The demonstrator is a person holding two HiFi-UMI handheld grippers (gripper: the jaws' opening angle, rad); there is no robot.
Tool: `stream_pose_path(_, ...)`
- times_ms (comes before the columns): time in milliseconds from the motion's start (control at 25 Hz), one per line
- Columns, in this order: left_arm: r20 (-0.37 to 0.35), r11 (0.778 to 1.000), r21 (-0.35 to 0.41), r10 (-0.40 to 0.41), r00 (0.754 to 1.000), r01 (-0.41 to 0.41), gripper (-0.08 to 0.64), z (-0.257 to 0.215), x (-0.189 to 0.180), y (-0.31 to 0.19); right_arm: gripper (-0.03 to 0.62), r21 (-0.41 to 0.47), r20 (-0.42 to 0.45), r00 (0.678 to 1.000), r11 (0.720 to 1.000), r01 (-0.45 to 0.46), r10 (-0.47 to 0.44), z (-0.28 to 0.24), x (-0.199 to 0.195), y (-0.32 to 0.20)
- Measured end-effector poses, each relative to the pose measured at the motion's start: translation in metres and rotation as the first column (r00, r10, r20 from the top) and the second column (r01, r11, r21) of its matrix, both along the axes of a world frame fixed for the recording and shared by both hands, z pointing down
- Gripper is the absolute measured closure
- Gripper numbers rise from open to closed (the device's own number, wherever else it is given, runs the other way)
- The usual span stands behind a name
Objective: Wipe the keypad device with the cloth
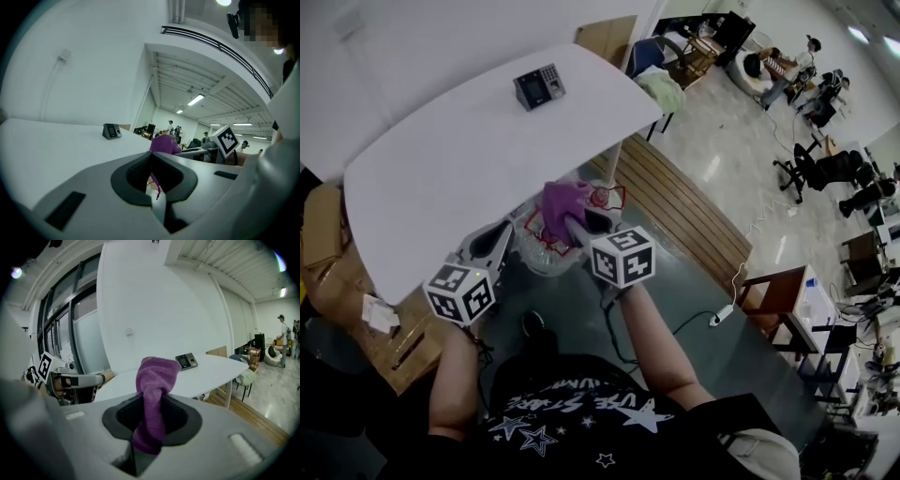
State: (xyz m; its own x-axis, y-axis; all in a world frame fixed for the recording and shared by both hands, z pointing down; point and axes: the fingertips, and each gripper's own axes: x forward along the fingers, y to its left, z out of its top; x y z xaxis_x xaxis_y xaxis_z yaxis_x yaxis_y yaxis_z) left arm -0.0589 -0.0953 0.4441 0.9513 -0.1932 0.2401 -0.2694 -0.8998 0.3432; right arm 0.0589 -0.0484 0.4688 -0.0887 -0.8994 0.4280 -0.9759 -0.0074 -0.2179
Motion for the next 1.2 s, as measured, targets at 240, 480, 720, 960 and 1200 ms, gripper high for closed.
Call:
stream_pose_path(240, -0.006, 1.000, 0.003, -0.017, 1.000, 0.017, 0.551, -0.008, -0.012, 0.048, 0.494, 0.006, 0.016, 1.000, 1.000, 0.014, -0.014, -0.004, -0.017, 0.050)
stream_pose_path(480, -0.022, 0.999, 0.003, -0.044, 0.999, 0.044, 0.551, -0.012, -0.033, 0.091, 0.494, 0.017, 0.005, 0.998, 0.998, 0.059, -0.059, -0.012, -0.042, 0.086)
stream_pose_path(720, -0.031, 0.998, 0.001, -0.068, 0.997, 0.068, 0.551, -0.016, -0.051, 0.132, 0.494, 0.016, -0.007, 0.995, 0.995, 0.098, -0.098, -0.019, -0.061, 0.120)
stream_pose_path(960, -0.028, 0.997, 0.000, -0.073, 0.997, 0.073, 0.551, -0.018, -0.060, 0.163, 0.494, -0.003, -0.011, 0.992, 0.992, 0.123, -0.123, -0.017, -0.077, 0.149)
stream_pose_path(1200, -0.026, 0.998, 0.003, -0.063, 0.998, 0.063, 0.551, -0.018, -0.066, 0.183, 0.494, -0.002, -0.012, 0.992, 0.992, 0.127, -0.127, -0.018, -0.085, 0.166)
